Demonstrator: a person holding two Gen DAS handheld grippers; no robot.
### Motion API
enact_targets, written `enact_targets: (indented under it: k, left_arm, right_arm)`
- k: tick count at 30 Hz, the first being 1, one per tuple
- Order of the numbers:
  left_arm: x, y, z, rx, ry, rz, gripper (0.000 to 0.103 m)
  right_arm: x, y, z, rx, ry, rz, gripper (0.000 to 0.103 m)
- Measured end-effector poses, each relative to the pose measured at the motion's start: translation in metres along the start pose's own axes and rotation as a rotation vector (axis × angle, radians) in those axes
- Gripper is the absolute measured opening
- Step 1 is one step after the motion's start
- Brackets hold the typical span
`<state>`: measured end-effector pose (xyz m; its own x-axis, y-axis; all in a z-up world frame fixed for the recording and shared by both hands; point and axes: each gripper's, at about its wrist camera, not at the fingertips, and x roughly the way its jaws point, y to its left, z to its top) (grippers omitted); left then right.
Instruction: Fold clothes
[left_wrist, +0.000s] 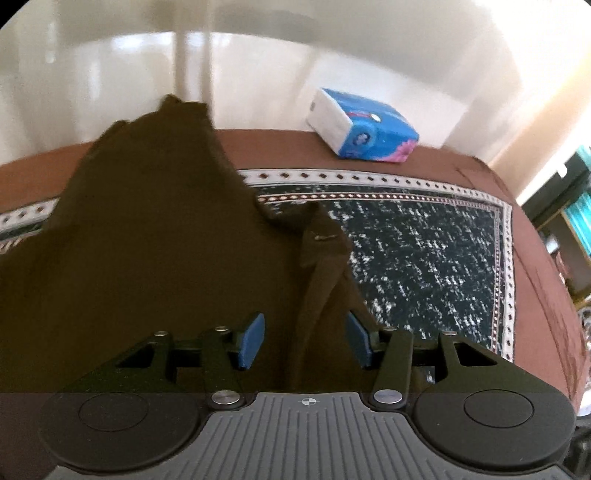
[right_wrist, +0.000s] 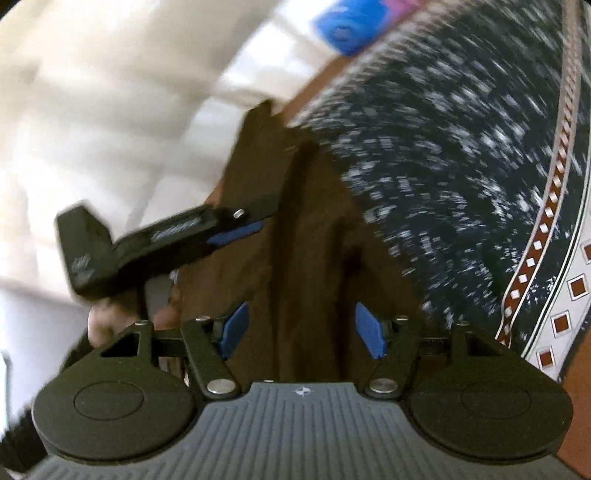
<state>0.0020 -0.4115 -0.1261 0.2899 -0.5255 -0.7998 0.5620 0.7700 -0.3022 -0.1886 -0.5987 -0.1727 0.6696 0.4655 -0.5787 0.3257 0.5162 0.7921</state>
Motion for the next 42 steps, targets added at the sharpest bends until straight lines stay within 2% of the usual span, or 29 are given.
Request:
enact_targets:
  k: [3, 6, 7, 8, 9, 10, 11, 13, 14, 15, 18, 19, 20, 21, 22, 23, 24, 26, 27, 28, 29, 31, 32, 34, 36, 42]
  left_arm:
    - [0.016, -0.006, 0.009, -0.002, 0.010, 0.019, 0.065]
    - [0.027, -0.006, 0.015, -0.023, 0.004, 0.020, 0.060]
    - [0.030, -0.006, 0.016, -0.028, 0.003, 0.018, 0.044]
    - [0.032, -0.006, 0.017, -0.031, 0.000, 0.016, 0.006]
    - [0.034, -0.006, 0.019, -0.035, -0.001, 0.010, 0.001]
    - [0.035, -0.006, 0.020, -0.042, -0.010, 0.003, 0.001]
    - [0.034, -0.006, 0.022, -0.051, -0.027, -0.002, 0.001]
    - [0.034, -0.007, 0.027, -0.070, -0.062, -0.013, 0.001]
    - [0.034, -0.007, 0.029, -0.079, -0.076, -0.013, 0.001]
    - [0.037, -0.006, 0.032, -0.086, -0.083, -0.011, 0.001]
    - [0.050, -0.005, 0.036, -0.098, -0.073, 0.008, 0.001]
    - [0.053, -0.004, 0.036, -0.097, -0.076, 0.013, 0.001]
    - [0.055, -0.004, 0.035, -0.095, -0.086, 0.014, 0.009]
    - [0.055, -0.003, 0.034, -0.092, -0.091, 0.016, 0.010]
    - [0.054, -0.003, 0.034, -0.087, -0.092, 0.017, 0.015]
    - [0.053, -0.003, 0.034, -0.083, -0.093, 0.018, 0.027]
    - [0.051, -0.003, 0.034, -0.078, -0.094, 0.019, 0.029]
    - [0.046, -0.002, 0.034, -0.074, -0.097, 0.027, 0.053]
    - [0.037, 0.000, 0.034, -0.078, -0.105, 0.036, 0.057]
    - [0.026, 0.002, 0.034, -0.078, -0.120, 0.040, 0.059]
    - [0.015, 0.004, 0.034, -0.079, -0.134, 0.044, 0.059]
    - [-0.019, 0.012, 0.030, -0.088, -0.179, 0.053, 0.060]
    - [-0.037, 0.016, 0.025, -0.098, -0.205, 0.062, 0.062]
    - [-0.078, 0.028, 0.010, -0.133, -0.262, 0.084, 0.066]
    - [-0.117, 0.043, -0.017, -0.187, -0.307, 0.136, 0.072]
    - [-0.198, 0.087, -0.108, -0.377, -0.308, 0.323, 0.073]
  right_arm:
    - [0.011, -0.023, 0.011, 0.125, -0.007, 0.050, 0.067]
    - [0.024, -0.033, 0.020, 0.157, 0.009, 0.073, 0.064]
    - [0.026, -0.033, 0.022, 0.156, 0.007, 0.083, 0.063]
    - [0.027, -0.034, 0.025, 0.154, 0.006, 0.093, 0.060]
    - [0.027, -0.034, 0.027, 0.146, -0.001, 0.097, 0.044]
    - [0.027, -0.034, 0.030, 0.139, -0.008, 0.101, 0.029]
    - [0.026, -0.034, 0.032, 0.131, -0.015, 0.105, 0.009]
    - [0.025, -0.033, 0.038, 0.115, -0.032, 0.112, 0.009]
    - [0.022, -0.034, 0.040, 0.103, -0.069, 0.117, 0.009]
    - [0.018, -0.035, 0.042, 0.093, -0.103, 0.122, 0.009]
    - [0.012, -0.045, 0.048, 0.108, -0.120, 0.126, 0.009]
    - [0.012, -0.048, 0.049, 0.112, -0.125, 0.119, 0.009]
    - [0.014, -0.051, 0.050, 0.115, -0.123, 0.109, 0.009]
    - [0.017, -0.054, 0.050, 0.111, -0.120, 0.090, 0.009]
    - [0.019, -0.057, 0.050, 0.106, -0.116, 0.072, 0.009]
    - [0.022, -0.060, 0.050, 0.102, -0.113, 0.056, 0.009]
    - [0.023, -0.061, 0.049, 0.097, -0.115, 0.055, 0.009]
    - [0.024, -0.060, 0.048, 0.084, -0.120, 0.045, 0.009]
    - [0.022, -0.055, 0.048, 0.061, -0.116, 0.028, 0.010]
    - [0.019, -0.051, 0.048, 0.037, -0.112, 0.011, 0.012]
    - [0.017, -0.047, 0.048, 0.013, -0.109, -0.007, 0.019]
    - [0.005, -0.035, 0.047, -0.051, -0.120, -0.045, 0.040]
    - [-0.003, -0.026, 0.046, -0.096, -0.139, -0.064, 0.056]
    - [-0.018, -0.007, 0.044, -0.184, -0.167, -0.063, 0.058]
    - [-0.027, 0.013, 0.044, -0.256, -0.154, -0.029, 0.058]
    - [0.000, 0.088, 0.047, -0.459, -0.052, 0.053, 0.058]
